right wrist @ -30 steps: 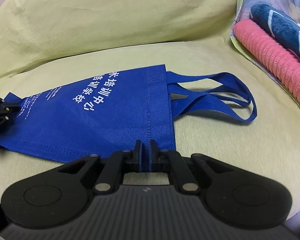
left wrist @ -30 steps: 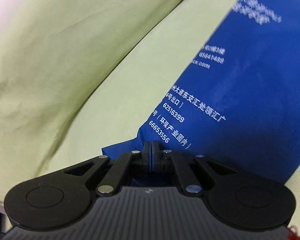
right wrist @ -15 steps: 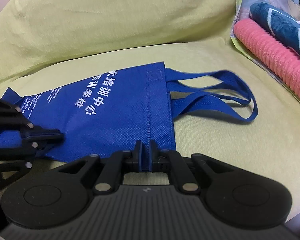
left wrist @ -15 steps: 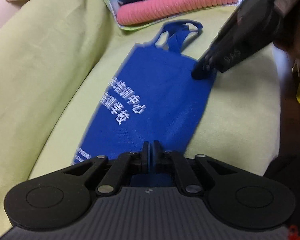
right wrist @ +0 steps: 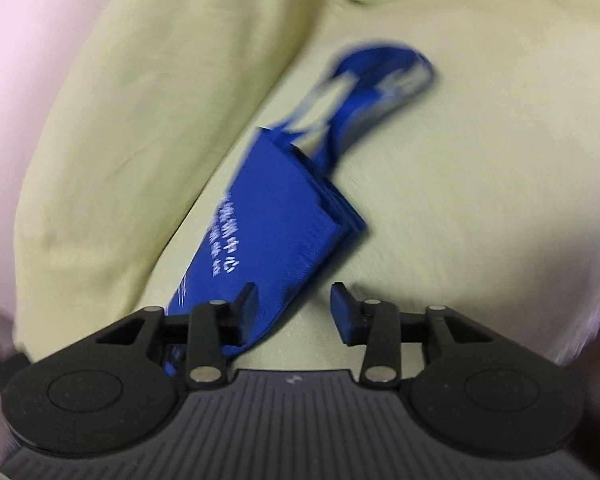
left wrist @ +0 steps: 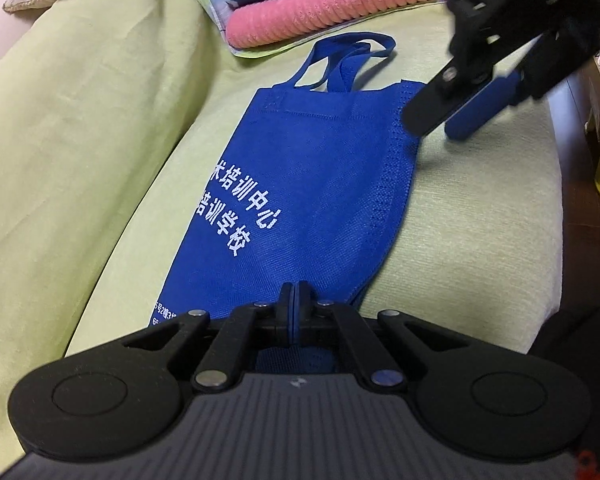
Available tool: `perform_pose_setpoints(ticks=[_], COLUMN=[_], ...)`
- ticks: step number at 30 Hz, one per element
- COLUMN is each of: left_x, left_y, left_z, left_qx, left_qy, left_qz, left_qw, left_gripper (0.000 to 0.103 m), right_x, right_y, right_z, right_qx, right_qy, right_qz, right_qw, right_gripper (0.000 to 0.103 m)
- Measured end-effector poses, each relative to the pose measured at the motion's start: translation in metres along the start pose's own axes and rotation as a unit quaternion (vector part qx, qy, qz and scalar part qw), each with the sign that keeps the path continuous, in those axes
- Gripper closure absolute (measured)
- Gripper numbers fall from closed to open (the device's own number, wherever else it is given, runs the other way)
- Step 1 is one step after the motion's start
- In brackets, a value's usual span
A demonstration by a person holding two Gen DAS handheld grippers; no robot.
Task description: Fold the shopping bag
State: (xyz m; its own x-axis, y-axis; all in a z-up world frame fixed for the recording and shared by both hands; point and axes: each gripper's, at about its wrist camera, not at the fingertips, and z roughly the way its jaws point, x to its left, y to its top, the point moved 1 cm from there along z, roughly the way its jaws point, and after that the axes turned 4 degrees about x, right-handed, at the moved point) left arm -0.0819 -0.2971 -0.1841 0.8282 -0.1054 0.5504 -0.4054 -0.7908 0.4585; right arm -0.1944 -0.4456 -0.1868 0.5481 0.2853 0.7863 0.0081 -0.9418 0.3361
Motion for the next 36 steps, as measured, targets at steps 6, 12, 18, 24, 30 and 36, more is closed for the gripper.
perform_pose_setpoints(ticks=[6, 12, 18, 24, 30, 36], left_x=[0.003, 0.007, 0.024, 0.065, 0.103, 0.120], left_y=[-0.001, 0.000, 0.015, 0.039, 0.056, 0.037], left_z=[-0.002, -0.003, 0.004, 0.034, 0.074, 0.082], left_qx=[-0.002, -0.004, 0.011, 0.015, 0.003, -0.015], left_qy=[-0.007, -0.017, -0.054, -0.094, -0.082, -0.095], left_qz=[-0.006, -0.009, -0.006, 0.003, 0.004, 0.000], left_qw=[1.0000, 0.9998, 0.9985, 0.9955, 0.9966, 0.9954], left_gripper=[0.103, 0.103, 0.103, 0.103, 0.103, 0.103], right_x=[-0.010, -0.007, 0.044, 0.101, 0.128, 0.139], right_y=[0.003, 0.011, 0.056, 0.115, 0.161, 0.175], right_z=[0.027, 0.051, 0.097, 0.182, 0.251, 0.280], right_qx=[-0.025, -0.036, -0.001, 0.064, 0.068, 0.060], right_qy=[0.018, 0.012, -0.041, -0.076, -0.118, -0.156], right_qz=[0.064, 0.041, -0.147, -0.309, -0.385, -0.432], right_qw=[0.997, 0.998, 0.988, 0.946, 0.913, 0.886], right_gripper=[0.073, 0.101, 0.101, 0.101, 0.101, 0.098])
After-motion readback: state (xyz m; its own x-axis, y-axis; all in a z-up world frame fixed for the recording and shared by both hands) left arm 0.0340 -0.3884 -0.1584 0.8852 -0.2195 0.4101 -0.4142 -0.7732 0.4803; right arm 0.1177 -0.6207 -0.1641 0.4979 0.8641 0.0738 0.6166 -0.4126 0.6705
